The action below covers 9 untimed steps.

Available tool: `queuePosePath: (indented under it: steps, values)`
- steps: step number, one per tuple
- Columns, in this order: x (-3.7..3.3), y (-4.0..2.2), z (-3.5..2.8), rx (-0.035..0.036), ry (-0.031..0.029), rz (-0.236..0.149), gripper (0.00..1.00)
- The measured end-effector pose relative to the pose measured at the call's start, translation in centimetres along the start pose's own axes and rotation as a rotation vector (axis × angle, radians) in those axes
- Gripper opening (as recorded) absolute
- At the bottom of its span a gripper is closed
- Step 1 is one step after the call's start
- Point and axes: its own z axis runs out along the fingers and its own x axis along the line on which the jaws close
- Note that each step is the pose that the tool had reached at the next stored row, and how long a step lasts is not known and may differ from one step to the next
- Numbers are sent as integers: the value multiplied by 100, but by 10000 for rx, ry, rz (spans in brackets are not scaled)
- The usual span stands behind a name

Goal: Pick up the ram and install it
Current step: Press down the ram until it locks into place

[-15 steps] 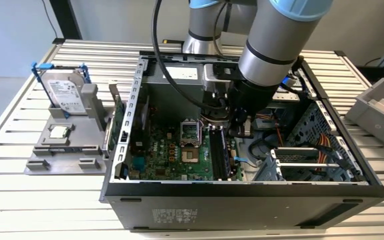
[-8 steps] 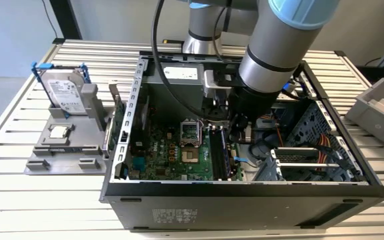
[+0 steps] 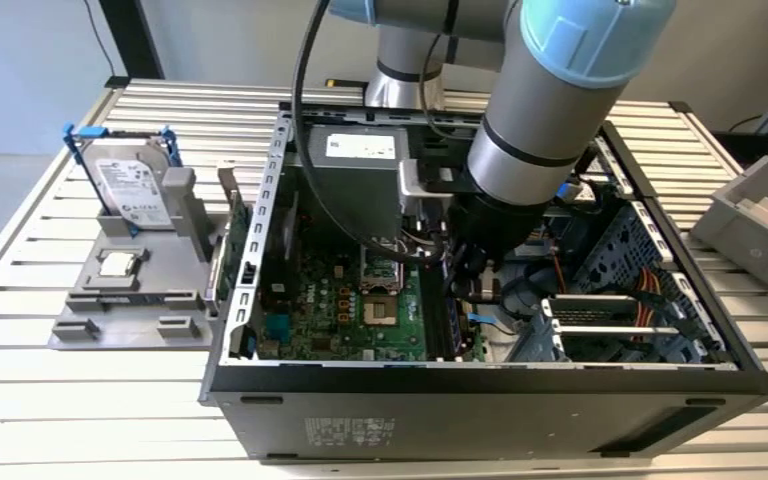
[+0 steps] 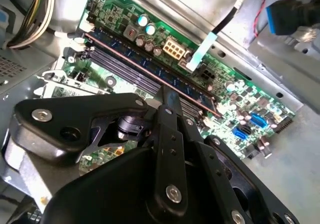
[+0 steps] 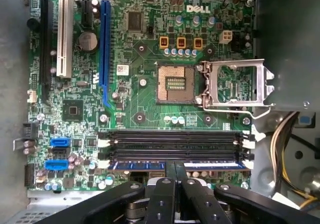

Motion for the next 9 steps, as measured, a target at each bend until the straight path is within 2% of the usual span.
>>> queuePosePath:
  steps: [9]
  values:
    - [-1,11,163,0,6,0,0]
